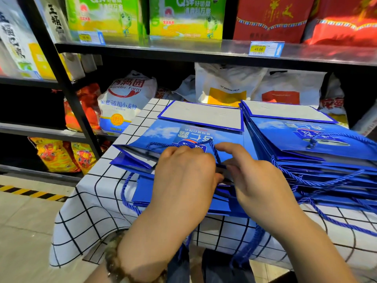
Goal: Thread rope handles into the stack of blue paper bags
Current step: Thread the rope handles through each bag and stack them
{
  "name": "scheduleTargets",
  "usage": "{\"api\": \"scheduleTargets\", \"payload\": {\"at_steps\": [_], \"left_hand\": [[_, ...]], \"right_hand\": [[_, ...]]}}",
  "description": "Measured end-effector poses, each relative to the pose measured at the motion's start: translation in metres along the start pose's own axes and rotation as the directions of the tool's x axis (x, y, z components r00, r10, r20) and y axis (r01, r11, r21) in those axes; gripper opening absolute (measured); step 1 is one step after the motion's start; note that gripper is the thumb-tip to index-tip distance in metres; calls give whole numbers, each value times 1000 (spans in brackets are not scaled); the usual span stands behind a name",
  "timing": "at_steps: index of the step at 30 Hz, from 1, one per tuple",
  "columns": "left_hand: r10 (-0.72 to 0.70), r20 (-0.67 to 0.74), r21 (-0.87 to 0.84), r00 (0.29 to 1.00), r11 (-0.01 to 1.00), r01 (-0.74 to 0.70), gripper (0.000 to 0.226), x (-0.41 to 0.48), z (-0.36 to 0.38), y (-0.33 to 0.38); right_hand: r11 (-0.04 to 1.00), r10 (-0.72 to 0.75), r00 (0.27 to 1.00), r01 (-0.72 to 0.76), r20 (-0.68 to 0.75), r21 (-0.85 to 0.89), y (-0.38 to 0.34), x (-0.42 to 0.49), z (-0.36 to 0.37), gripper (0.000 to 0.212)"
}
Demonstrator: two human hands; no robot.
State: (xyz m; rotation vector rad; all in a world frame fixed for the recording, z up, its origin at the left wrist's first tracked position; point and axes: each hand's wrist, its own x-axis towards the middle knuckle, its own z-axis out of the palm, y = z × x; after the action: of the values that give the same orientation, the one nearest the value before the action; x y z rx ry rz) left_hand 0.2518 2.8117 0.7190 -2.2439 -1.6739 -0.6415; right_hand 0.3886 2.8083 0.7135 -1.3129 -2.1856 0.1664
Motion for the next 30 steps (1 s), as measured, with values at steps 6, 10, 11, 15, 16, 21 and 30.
{"api": "scheduleTargets", "payload": {"at_steps": [6,10,11,15,16,21,30], "left_hand": [[2,11,0,1000,1000,-2,20,-3,5,7],[28,-7,-11,1000,1000,-28,11,-5,13,6],[35,-3,-13,999,999,-35,10,-5,13,6],[58,33,6,998,998,-58,17,-5,14,6],[69,36,4,997,998,-69,16,-5,14,5],[134,47,-49,990,990,-131,33,-6,9,0],[156,69,-212,985,967,-138,27,-26,5,-15]], "right_hand": [[1000,8,1000,-7,-24,5,-2,-4,2,46],[1000,-5,996,4,-85,-8,-2,-3,6,43],[1000,-13,994,11,-107,-24,-1,-3,7,44],[991,-44,986,22,-158,-135,3,-3,9,60],[993,-25,990,9,-136,-119,3,-4,9,62],[997,79,994,-80,73,9,3,-5,-1,52],[974,150,904,-205,400,98,12,11,-11,26]]}}
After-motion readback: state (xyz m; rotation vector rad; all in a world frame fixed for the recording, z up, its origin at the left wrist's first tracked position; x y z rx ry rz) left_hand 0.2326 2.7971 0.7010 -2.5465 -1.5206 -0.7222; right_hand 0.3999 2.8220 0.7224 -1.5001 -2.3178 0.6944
